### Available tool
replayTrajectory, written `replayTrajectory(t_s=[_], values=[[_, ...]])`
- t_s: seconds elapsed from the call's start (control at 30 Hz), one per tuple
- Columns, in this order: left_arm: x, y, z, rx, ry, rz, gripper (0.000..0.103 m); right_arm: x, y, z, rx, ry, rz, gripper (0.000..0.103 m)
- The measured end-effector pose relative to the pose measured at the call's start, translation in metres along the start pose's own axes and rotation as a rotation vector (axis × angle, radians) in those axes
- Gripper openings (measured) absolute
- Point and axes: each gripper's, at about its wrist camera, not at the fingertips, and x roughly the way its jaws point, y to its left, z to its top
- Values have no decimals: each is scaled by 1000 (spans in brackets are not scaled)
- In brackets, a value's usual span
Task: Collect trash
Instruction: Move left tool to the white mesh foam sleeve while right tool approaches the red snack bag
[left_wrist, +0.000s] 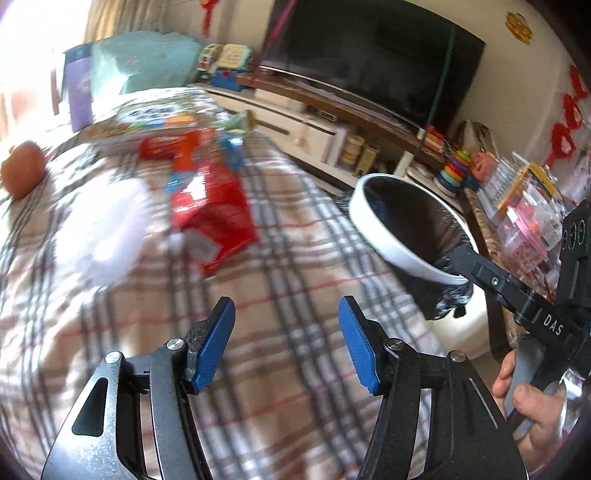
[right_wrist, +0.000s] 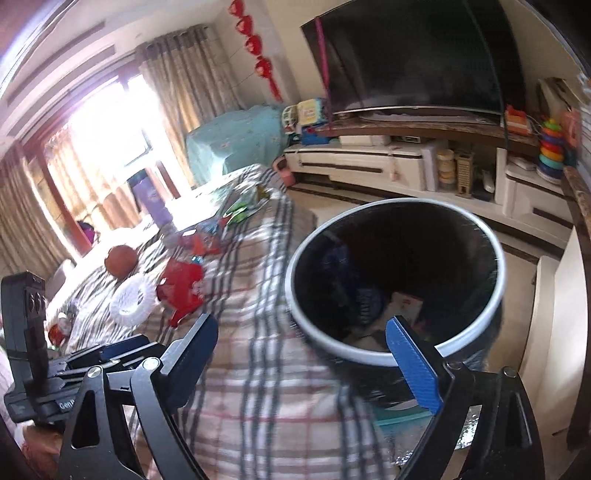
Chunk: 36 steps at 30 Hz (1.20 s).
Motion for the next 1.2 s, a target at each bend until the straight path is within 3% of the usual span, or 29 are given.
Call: replayTrajectory(t_s=[0.5,1.2], values=[[-30,82,-26,-170,-30,117,66,36,64,-23,-87,105,93,95],[-27,107,-30,-223,-18,139,69,69,87,-28,-110,171,126,95]])
